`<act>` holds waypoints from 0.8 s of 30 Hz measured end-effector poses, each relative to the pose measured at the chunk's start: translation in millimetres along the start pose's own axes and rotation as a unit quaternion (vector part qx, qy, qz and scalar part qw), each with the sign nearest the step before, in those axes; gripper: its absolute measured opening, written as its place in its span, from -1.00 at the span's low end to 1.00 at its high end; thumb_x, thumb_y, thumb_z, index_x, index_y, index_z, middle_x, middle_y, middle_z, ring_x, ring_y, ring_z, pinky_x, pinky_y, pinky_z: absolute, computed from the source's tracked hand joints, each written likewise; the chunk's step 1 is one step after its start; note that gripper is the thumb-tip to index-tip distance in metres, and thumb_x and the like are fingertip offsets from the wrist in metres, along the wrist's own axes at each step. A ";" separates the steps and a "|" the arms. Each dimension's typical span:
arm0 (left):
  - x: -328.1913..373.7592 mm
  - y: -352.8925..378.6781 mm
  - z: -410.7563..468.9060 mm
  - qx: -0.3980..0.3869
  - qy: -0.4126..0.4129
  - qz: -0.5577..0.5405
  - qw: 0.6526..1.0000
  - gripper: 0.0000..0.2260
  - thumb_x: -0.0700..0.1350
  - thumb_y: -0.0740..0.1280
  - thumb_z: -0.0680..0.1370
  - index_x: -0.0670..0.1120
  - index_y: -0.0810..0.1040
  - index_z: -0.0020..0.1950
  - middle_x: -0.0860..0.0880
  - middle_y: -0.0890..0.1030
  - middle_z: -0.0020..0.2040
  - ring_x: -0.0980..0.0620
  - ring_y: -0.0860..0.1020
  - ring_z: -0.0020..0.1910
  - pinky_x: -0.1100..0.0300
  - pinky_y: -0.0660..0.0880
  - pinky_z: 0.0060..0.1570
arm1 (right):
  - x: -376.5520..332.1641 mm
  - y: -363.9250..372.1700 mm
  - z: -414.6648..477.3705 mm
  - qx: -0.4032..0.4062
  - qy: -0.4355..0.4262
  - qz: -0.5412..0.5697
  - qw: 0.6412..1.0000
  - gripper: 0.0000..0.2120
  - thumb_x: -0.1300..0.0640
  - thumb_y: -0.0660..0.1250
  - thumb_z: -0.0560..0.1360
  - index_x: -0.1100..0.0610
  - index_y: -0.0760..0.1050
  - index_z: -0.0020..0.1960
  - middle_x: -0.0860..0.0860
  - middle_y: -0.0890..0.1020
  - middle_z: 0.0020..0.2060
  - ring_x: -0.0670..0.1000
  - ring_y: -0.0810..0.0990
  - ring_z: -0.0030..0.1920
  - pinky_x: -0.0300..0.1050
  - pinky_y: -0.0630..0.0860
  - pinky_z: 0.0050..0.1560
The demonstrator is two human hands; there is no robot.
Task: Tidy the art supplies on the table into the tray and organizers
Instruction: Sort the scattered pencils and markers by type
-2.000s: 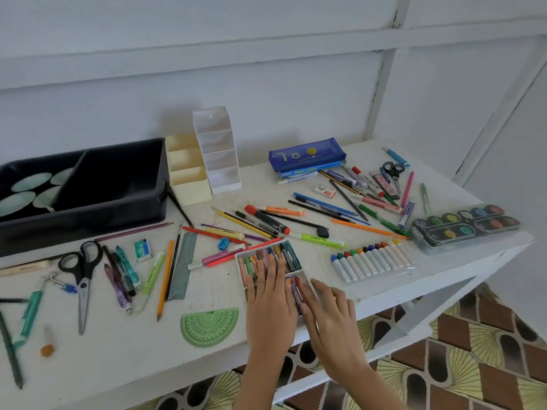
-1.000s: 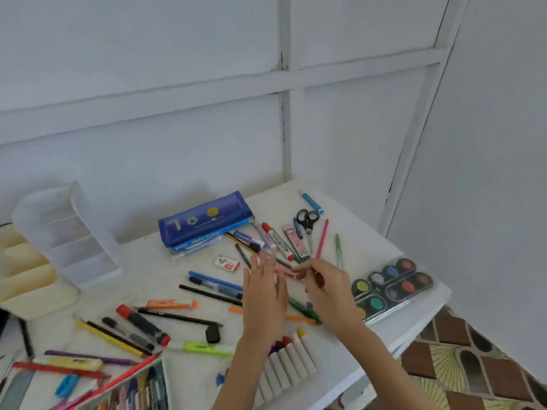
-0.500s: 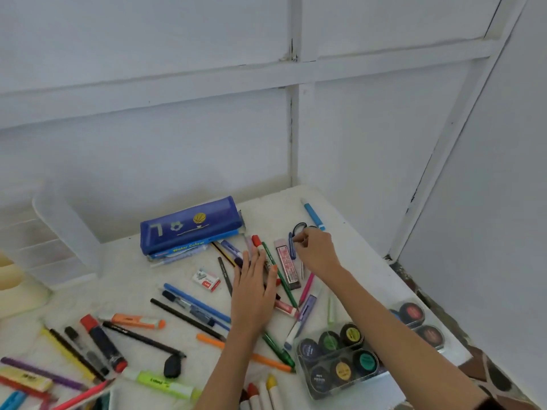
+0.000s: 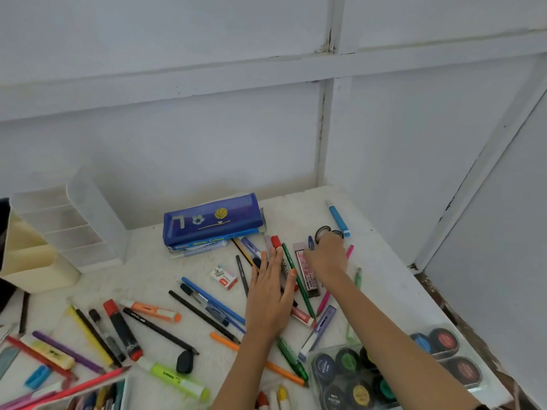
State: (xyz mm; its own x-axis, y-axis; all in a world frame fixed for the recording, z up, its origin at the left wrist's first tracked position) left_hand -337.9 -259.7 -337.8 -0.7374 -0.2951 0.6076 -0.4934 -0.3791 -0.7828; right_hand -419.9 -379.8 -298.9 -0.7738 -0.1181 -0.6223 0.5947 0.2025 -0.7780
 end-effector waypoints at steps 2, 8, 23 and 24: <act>-0.1 0.1 0.2 0.000 -0.003 -0.008 1.000 -0.34 0.33 -0.26 0.47 0.12 -0.10 0.53 0.20 -0.12 0.50 0.29 -0.24 0.46 0.29 -0.29 0.42 | 3.6 -5.2 -2.3 0.015 0.003 0.061 0.998 -0.90 0.20 0.38 0.41 0.25 0.51 -0.18 0.08 0.55 -0.33 -0.04 0.48 -0.40 -0.24 0.40 -0.42; 2.4 -2.7 -0.5 -0.031 -0.016 -0.111 0.993 -0.52 0.21 -0.14 0.62 0.14 -0.08 0.52 0.21 -0.12 0.52 0.34 -0.23 0.45 0.18 -0.22 0.48 | 4.3 -16.3 -28.7 -0.037 0.036 0.304 0.951 -0.77 0.23 0.44 0.42 0.29 0.58 0.04 0.10 0.64 -0.25 0.08 0.66 -0.23 -0.02 0.63 -0.13; -63.4 -127.8 -126.0 0.076 -0.107 -0.304 0.944 -0.63 0.20 0.02 0.57 0.28 0.24 0.38 0.19 0.25 0.47 0.22 0.11 0.48 0.07 0.05 0.49 | -56.7 32.3 -188.8 -0.196 -0.026 0.441 0.876 -0.61 0.41 0.37 0.44 0.11 0.49 0.19 0.18 0.65 -0.34 0.12 0.67 -0.33 -0.08 0.63 -0.28; -75.1 -133.0 -136.6 0.080 -0.107 -0.282 0.950 -0.66 0.22 0.03 0.57 0.33 0.22 0.35 0.19 0.25 0.47 0.19 0.12 0.48 0.01 0.08 0.48 | -61.5 38.3 -202.7 -0.199 -0.030 0.442 0.874 -0.63 0.40 0.38 0.44 0.10 0.50 0.18 0.20 0.65 -0.32 0.13 0.67 -0.32 -0.09 0.63 -0.28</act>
State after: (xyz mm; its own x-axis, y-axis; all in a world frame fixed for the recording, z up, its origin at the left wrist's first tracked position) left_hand -280.0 -67.3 -297.7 -0.2573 -0.1718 0.9509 -0.6931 -0.6530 -0.3055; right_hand -393.7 -167.8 -272.8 -0.0295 0.2072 -0.9779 0.8226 0.5609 0.0941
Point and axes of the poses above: each hand's wrist, its own z-axis towards the middle knuckle, its own y-axis out of the palm, x = y × z, the point moved 5 cm from there along z, towards the middle knuckle
